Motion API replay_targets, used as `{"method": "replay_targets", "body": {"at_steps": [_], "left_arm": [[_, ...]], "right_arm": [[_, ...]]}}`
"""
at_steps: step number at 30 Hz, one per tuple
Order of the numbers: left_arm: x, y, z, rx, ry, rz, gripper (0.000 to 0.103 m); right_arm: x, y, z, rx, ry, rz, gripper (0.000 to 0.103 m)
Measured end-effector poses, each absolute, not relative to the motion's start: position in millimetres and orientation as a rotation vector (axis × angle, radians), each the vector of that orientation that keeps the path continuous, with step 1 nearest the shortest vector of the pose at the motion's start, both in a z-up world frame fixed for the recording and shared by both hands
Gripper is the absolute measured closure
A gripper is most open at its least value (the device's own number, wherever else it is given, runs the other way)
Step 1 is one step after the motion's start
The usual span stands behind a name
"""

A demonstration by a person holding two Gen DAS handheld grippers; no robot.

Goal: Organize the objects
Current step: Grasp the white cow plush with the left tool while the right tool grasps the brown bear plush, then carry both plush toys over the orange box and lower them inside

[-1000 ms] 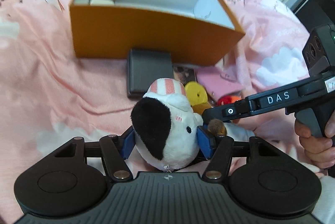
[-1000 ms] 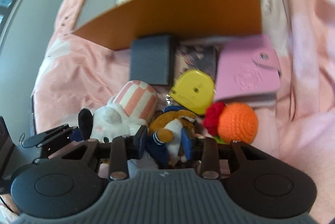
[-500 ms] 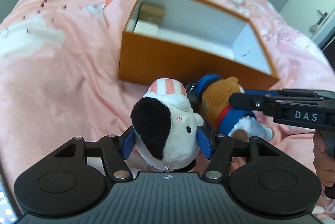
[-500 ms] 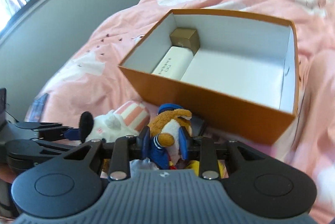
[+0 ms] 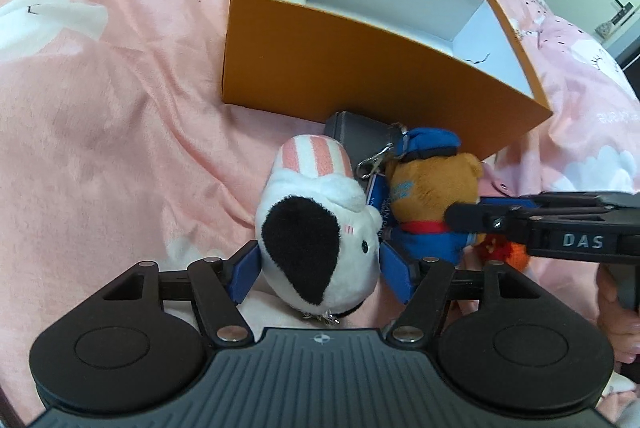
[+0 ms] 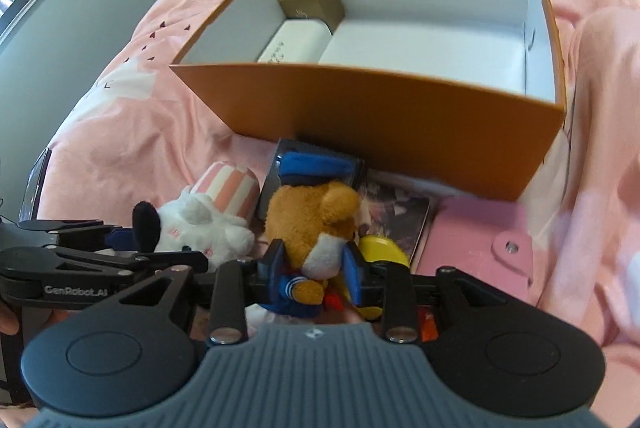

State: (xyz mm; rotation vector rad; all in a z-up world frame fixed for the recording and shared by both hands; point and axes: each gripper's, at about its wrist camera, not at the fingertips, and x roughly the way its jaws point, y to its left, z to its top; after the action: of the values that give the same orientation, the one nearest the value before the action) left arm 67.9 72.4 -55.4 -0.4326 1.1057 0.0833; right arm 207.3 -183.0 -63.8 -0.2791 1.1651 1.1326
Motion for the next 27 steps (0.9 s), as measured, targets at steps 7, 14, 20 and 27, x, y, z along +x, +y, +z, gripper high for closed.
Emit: {"method": "replay_targets", "body": {"at_steps": [7, 14, 20, 27], "left_arm": [[76.8, 83.0, -45.9, -0.429, 1.11, 0.055, 0.023], [91.1, 99.4, -66.4, -0.509, 1.143, 0.078, 0.021], [97.1, 98.2, -80.5, -0.527, 1.16, 0.072, 0.024], [90.6, 94.7, -76.9, -0.534, 1.122, 0.095, 0.029]], "right_arm": [[206.1, -183.1, -59.3, -0.214, 1.192, 1.132, 0.058], [197.6, -172.8, -61.4, -0.271, 1.196, 1.142, 0.046], [184.3, -165.8, -74.1, -0.355, 1.205, 1.165, 0.039], [184.4, -164.6, -93.0, -0.368, 1.271, 1.127, 0.06]]}}
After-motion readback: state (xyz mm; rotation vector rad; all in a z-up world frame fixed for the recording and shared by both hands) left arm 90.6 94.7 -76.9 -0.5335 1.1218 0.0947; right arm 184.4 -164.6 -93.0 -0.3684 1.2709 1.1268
